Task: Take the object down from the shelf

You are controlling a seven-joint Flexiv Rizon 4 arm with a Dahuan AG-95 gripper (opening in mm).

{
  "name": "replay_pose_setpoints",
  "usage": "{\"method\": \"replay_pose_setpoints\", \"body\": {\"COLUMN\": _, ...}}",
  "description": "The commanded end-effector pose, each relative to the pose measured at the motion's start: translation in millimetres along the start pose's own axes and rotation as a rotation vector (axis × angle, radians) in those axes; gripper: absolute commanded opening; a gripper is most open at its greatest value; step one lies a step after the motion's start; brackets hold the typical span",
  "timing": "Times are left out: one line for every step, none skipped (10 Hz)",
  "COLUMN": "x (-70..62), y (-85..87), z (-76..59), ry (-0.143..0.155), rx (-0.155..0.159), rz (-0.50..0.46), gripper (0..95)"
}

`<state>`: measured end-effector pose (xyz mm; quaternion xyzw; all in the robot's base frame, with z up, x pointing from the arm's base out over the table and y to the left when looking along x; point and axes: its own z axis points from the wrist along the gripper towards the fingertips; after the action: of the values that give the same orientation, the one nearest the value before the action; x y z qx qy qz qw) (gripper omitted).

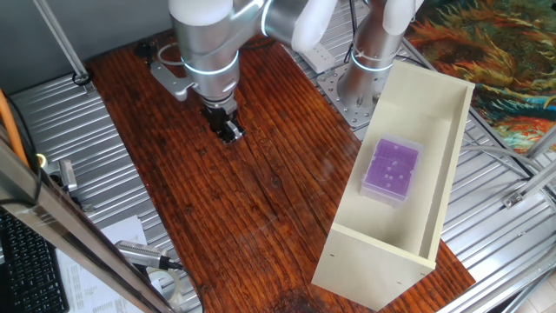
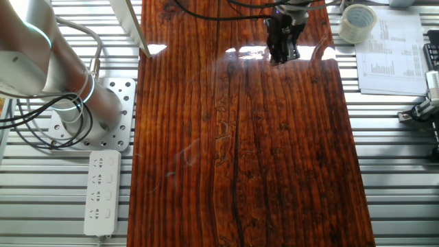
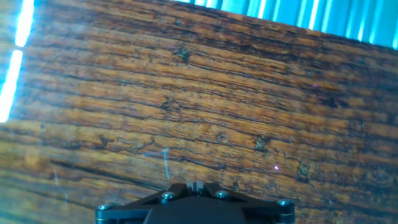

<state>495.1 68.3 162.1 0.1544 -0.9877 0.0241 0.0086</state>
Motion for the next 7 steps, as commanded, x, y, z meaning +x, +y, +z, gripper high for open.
{"method": "replay_pose_setpoints", "body": {"x": 1.7, "y": 0.7, "z": -2.0, "ry": -0.001, "rx": -0.001, "rz": -0.01, "gripper": 0.0}}
{"method": "replay_pose_setpoints", "body": {"x": 1.6, "y": 2.2, "z": -3.4, "ry": -0.002, "rx": -0.003, "rz": -0.01, "gripper": 0.0}}
{"method": "replay_pose_setpoints", "body": {"x": 1.2, "y": 4.8, "z": -5.3, "ry": -0.002, "rx": -0.005, "rz": -0.009, "gripper": 0.0}}
{"method": "replay_pose_setpoints", "body": {"x": -0.7, "y": 15.0, "z": -10.3, "ry": 0.005, "rx": -0.004, "rz": 0.007, "gripper": 0.0}}
{"method": "replay_pose_setpoints", "body": {"x": -2.3, "y": 22.1, "z": -12.3, "ry": 0.008, "rx": -0.002, "rz": 0.02, "gripper": 0.0}}
{"method": "replay_pose_setpoints", "body": {"x": -4.3, "y": 29.9, "z": -12.6, "ry": 0.011, "rx": -0.001, "rz": 0.036, "gripper": 0.0}}
{"method": "replay_pose_setpoints", "body": {"x": -6.4, "y": 37.8, "z": -12.2, "ry": 0.01, "rx": 0.001, "rz": 0.05, "gripper": 0.0}}
